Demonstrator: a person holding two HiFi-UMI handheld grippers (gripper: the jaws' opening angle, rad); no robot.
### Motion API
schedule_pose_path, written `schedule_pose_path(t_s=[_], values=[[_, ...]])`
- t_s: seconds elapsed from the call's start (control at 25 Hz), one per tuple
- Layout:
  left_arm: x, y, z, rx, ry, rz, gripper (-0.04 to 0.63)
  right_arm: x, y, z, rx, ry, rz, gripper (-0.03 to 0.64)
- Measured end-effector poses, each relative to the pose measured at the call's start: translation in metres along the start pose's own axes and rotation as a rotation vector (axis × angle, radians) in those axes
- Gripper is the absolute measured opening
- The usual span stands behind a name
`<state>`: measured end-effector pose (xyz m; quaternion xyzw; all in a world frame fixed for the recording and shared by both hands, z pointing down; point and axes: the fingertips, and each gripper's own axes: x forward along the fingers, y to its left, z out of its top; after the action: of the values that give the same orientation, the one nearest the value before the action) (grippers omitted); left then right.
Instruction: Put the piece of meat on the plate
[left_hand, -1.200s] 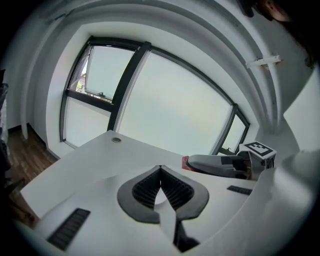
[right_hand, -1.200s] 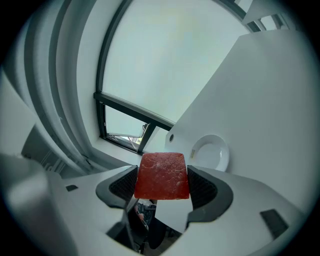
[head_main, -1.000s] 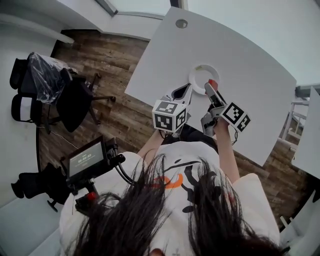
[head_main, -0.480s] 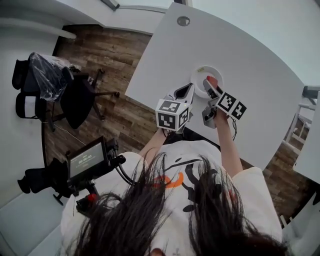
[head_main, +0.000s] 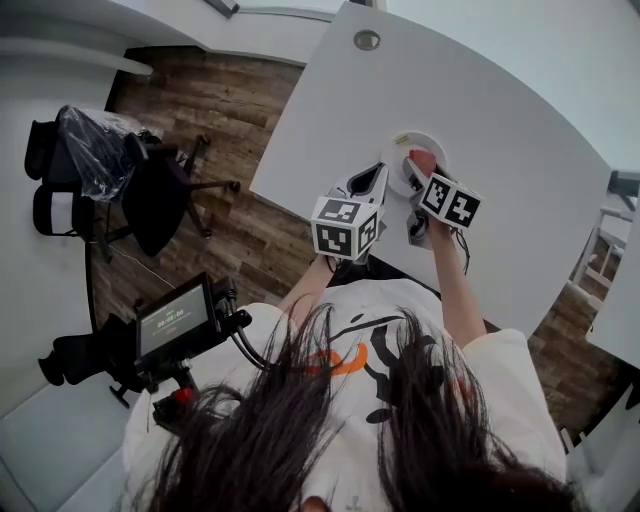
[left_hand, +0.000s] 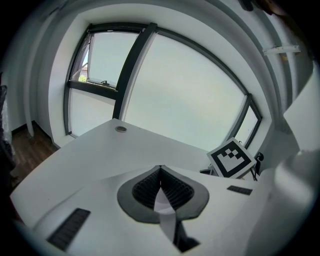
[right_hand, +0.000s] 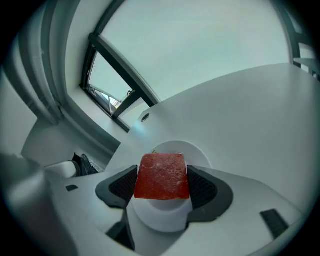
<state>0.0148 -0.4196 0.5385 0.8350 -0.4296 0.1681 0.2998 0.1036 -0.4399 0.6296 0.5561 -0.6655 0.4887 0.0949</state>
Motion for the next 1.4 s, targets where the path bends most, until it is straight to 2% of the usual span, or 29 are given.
schedule_pose_path(t_s=[0.2, 0.52, 0.88, 1.12, 1.4], values=[[0.001, -0.002, -0.001, 0.003, 0.004, -0.004, 0.006, 0.004, 0.003, -0.003, -0.11, 0.026, -0.051, 0.311], [0.0, 0.004, -0.001, -0.007, 0.001, 0.01, 0.006, 0.008, 0.005, -0.004, -0.202, 0.044, -0.097, 0.311], [-0.001, 0.012, -0.003, -0.015, 0.002, 0.029, 0.006, 0.012, 0.002, -0.011, -0.369, 0.07, -0.146, 0.311], [-0.002, 0.015, -0.003, -0.017, 0.002, 0.035, 0.006, 0.013, -0.002, -0.013, -0.564, 0.093, -0.194, 0.311], [-0.002, 0.018, -0.005, -0.019, 0.005, 0.042, 0.006, 0.013, -0.005, -0.014, -0.593, 0.088, -0.193, 0.311]])
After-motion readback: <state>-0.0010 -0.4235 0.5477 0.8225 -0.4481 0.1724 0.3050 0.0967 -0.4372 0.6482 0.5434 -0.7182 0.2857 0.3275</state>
